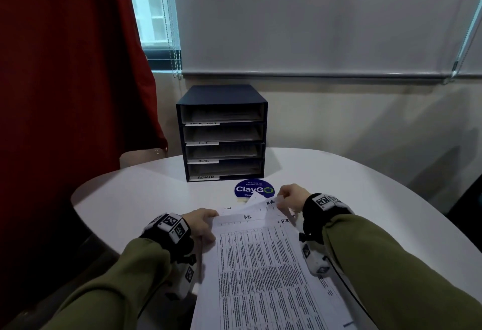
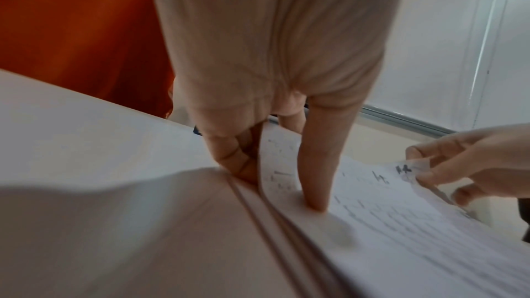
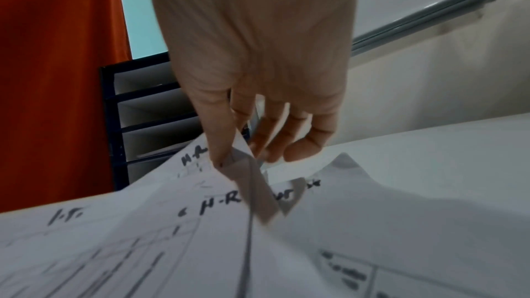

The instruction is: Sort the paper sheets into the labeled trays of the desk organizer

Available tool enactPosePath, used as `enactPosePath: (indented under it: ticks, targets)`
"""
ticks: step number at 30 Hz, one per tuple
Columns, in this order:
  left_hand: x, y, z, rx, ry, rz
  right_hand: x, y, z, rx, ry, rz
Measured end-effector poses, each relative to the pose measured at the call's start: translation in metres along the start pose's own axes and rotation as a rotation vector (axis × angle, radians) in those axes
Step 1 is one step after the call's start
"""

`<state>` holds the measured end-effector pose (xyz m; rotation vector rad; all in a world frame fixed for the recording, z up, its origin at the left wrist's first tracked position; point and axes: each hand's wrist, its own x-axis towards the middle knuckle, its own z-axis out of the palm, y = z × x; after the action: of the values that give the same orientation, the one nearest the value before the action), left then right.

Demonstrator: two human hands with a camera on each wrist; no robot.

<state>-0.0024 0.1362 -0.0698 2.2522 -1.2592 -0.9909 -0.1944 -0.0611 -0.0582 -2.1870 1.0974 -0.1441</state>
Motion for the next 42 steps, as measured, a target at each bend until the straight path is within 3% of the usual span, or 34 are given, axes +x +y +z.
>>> enactPosePath:
  ticks: [4, 9, 12, 15, 19, 24, 27, 29, 34, 37, 42]
  targets:
    - [-0.004, 0.007, -0.004, 0.006, -0.015, -0.016, -0.004, 0.002, -0.004, 0.143, 0.059, -0.116]
    - [0.002, 0.013, -0.014, 0.059, 0.058, -0.035, -0.017, 0.007, -0.041, 0.528, 0.296, -0.169]
    - [0.005, 0.015, -0.006, 0.215, 0.199, -0.007, -0.030, 0.009, -0.072, 0.699, 0.466, -0.255]
    - [0.004, 0.018, 0.003, 0.352, 0.369, 0.119, -0.045, 0.008, -0.102, 0.745, 0.626, -0.344]
    - [0.003, 0.018, 0.015, 0.411, 0.199, 0.060, -0.072, 0.000, -0.143, 0.799, 0.833, -0.455]
    - [0.004, 0.019, 0.014, 0.488, 0.154, -0.007, -0.104, -0.011, -0.182, 0.891, 0.951, -0.577]
    - [-0.003, 0.024, 0.010, 0.412, 0.155, -0.042, -0.116, -0.016, -0.192, 0.977, 0.859, -0.623]
    - [-0.007, 0.033, 0.003, 0.236, 0.178, 0.016, -0.117, -0.017, -0.188, 0.972, 0.754, -0.541]
    - [-0.021, 0.064, -0.028, -0.536, 0.327, 0.393, -0.110, -0.017, -0.137, 0.898, 0.302, -0.293]
    - [-0.032, 0.086, -0.037, -0.765, 0.388, 0.547, -0.101, -0.020, -0.113, 1.014, 0.260, -0.236]
    - [-0.050, 0.102, -0.052, -0.923, 0.430, 0.563, -0.100, -0.033, -0.105, 1.209, 0.254, -0.309]
